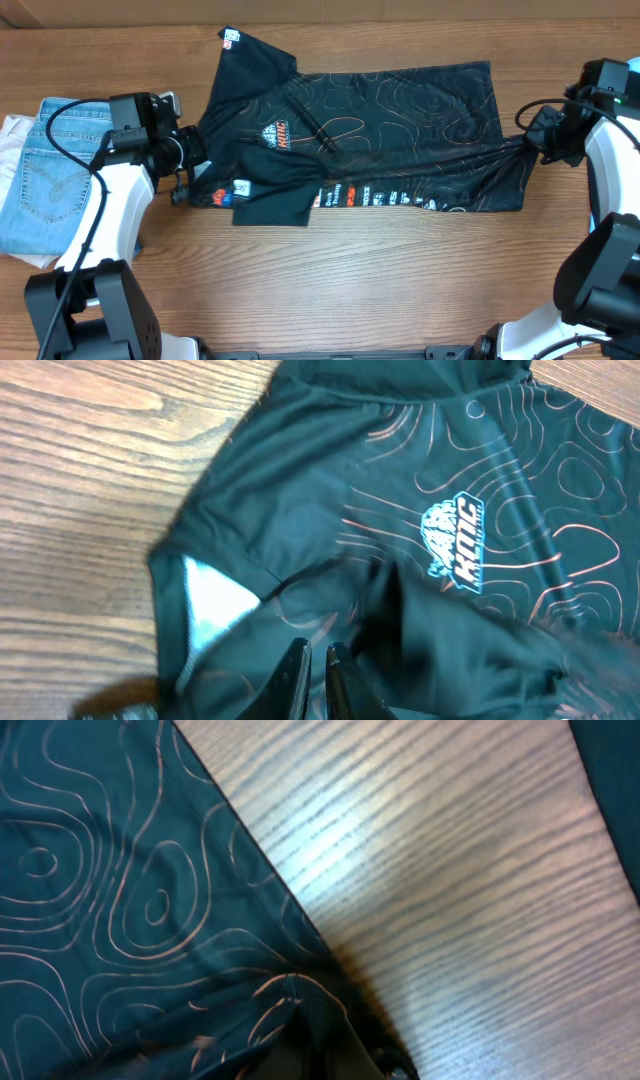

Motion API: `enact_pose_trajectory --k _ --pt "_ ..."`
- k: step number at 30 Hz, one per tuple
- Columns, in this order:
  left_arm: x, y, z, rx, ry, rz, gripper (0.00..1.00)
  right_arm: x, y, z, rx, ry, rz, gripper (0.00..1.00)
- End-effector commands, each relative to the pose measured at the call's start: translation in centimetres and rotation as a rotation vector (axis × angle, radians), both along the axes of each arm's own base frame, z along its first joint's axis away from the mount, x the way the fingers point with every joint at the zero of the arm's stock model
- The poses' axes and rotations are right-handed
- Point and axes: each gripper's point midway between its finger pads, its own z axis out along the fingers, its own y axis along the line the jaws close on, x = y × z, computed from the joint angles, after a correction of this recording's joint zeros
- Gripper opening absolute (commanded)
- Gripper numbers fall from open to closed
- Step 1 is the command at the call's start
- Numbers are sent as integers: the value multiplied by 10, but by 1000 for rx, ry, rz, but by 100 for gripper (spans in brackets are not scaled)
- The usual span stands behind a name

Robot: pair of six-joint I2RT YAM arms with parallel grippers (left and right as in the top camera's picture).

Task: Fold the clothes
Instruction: 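Fold the jersey's left sleeve inward toward the center with the left gripper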

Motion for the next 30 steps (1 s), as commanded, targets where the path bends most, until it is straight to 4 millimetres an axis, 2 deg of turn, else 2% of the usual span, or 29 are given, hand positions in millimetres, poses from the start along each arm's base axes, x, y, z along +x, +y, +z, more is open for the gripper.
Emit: enact_pose_trajectory --k 1,6,10,15,19,25,30 --pt "2 3 -13 1 24 13 11 7 3 2 -32 -19 23 4" --pt "3 2 -20 -8 36 8 11 10 4 0 -33 -22 27 4" --pt "3 -10 -17 -67 25 -30 11 10 4 -8 -29 -9 27 4" --pt "3 -18 -15 -93 21 -55 17 8 5 -24 -18 24 29 4" --pt "2 -31 -17 -81 22 -104 23 11 4 -25 -21 18 28 4" --pt "4 -57 -34 -80 49 -161 31 12 4 -25 -21 13 29 4" --pt "14 -74 -54 -89 50 -187 37 11 5 -25 -20 18 29 4"
